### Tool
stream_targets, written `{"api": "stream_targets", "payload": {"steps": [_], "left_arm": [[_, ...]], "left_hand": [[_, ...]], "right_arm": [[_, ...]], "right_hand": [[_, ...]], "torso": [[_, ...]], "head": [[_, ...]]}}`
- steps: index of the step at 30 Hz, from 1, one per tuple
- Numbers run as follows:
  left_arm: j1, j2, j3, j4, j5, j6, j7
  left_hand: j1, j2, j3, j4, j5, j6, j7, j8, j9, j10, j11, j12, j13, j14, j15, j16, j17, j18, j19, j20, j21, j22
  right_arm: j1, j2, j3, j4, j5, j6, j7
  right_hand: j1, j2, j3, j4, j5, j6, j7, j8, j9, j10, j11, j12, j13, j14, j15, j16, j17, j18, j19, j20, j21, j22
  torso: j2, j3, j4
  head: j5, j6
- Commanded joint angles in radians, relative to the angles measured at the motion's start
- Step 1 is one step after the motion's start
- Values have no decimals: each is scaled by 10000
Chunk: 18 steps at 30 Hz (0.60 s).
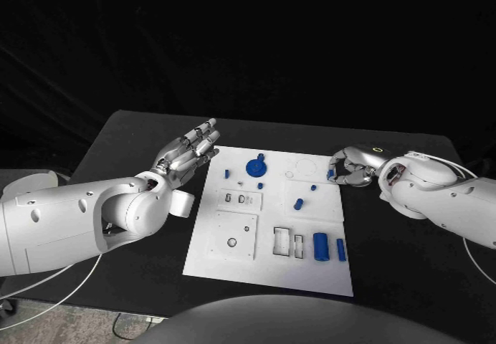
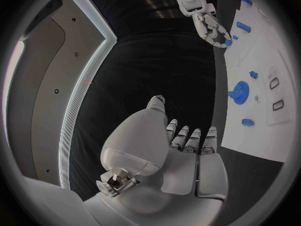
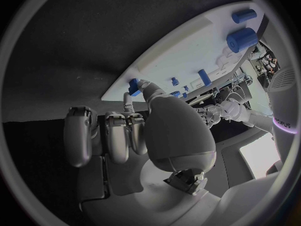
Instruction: Assemble the parts on the task board
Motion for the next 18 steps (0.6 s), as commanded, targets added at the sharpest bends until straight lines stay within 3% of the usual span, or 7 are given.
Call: {"api": "stream_targets", "payload": {"steps": [1, 6, 18], "left_arm": [[6, 16, 6, 8, -9, 229, 34], [6, 9, 6, 3, -9, 240, 18], [6, 30, 6, -34, -9, 285, -25]], "left_hand": [[116, 10, 39, -9, 38, 2, 33, 30, 10, -17, 73, 38, 15, 4, 89, 49, 13, 170, 1, 91, 55, 12], [119, 9, 40, -10, 39, -2, 33, 29, 9, -15, 81, 42, 16, 6, 96, 52, 14, 171, 4, 97, 56, 13], [119, 9, 40, -10, 39, -2, 33, 29, 9, -15, 81, 42, 16, 6, 96, 52, 14, 171, 4, 97, 56, 13]], "right_arm": [[-13, 25, -1, -19, -116, 100, 60], [-21, 42, -1, -30, -116, 126, 73], [-36, 70, -1, -46, -111, 27, 151]], "right_hand": [[120, 9, 45, -24, 40, 3, -44, 77, 26, 1050, -42, 39, 2634, 1044, 23, 33, 2632, 31, -52, -48, -51, 1909], [145, 20, 78, -40, 112, 65, -62, 147, 80, 1050, -57, 39, 2634, 1044, 14, 33, 2632, 31, -50, -56, -52, 1915], [309, 59, 376, -188, 917, 353, -164, 477, 372, 1050, -143, 39, 2634, 1044, -55, 33, 2632, 24, -25, -118, -50, 1957]], "torso": [[3, 0, 9], [-2, 1, 5], [0, 3, 10]], "head": [[5, -1], [10, -1], [1, -1]]}}
